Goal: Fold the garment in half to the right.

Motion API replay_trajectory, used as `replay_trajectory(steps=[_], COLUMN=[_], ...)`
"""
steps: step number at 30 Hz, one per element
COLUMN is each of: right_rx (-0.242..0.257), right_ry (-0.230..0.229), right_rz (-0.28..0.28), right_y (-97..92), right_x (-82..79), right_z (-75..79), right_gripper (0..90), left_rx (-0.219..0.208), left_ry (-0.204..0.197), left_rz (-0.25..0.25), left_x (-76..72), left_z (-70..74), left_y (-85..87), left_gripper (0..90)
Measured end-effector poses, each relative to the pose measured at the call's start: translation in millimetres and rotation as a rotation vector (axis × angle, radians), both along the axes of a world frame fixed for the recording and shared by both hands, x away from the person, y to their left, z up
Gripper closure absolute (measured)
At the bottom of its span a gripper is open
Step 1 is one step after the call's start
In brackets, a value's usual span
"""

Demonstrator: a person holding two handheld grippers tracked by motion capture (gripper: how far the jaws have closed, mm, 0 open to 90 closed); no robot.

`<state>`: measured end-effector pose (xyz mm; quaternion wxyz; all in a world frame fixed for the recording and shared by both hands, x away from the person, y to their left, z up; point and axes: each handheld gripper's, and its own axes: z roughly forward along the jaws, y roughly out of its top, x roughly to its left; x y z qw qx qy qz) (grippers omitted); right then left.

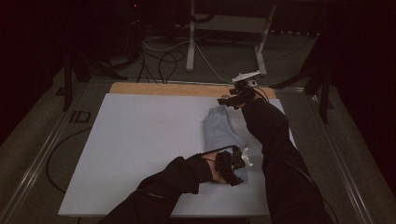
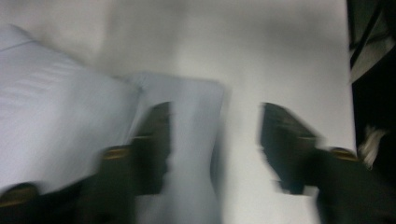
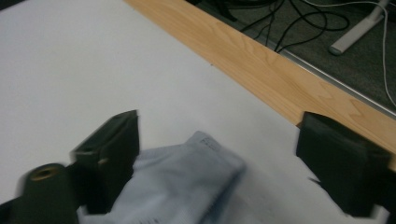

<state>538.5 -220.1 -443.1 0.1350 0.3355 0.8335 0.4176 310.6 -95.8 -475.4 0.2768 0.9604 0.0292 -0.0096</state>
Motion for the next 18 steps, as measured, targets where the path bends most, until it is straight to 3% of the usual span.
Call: replay_trajectory(steps=[6,18], right_rx=[0.025,0.028], right_ry=[-0.015,-0.024], right_rz=[-0.017,0.019], right_y=[-5.5,2.4], right_x=[-3.5,-9.9], right_z=[2.5,5.3], right_gripper=[12.2,11.6], left_rx=[0.000,0.011], left_ry=[0.000,-0.024], left_rz=[0.003,-0.051], left_x=[-1.4,-7.1], left_z=[4.7,12.1], left_y=[1.3,8.5], left_gripper=[16.8,6.1])
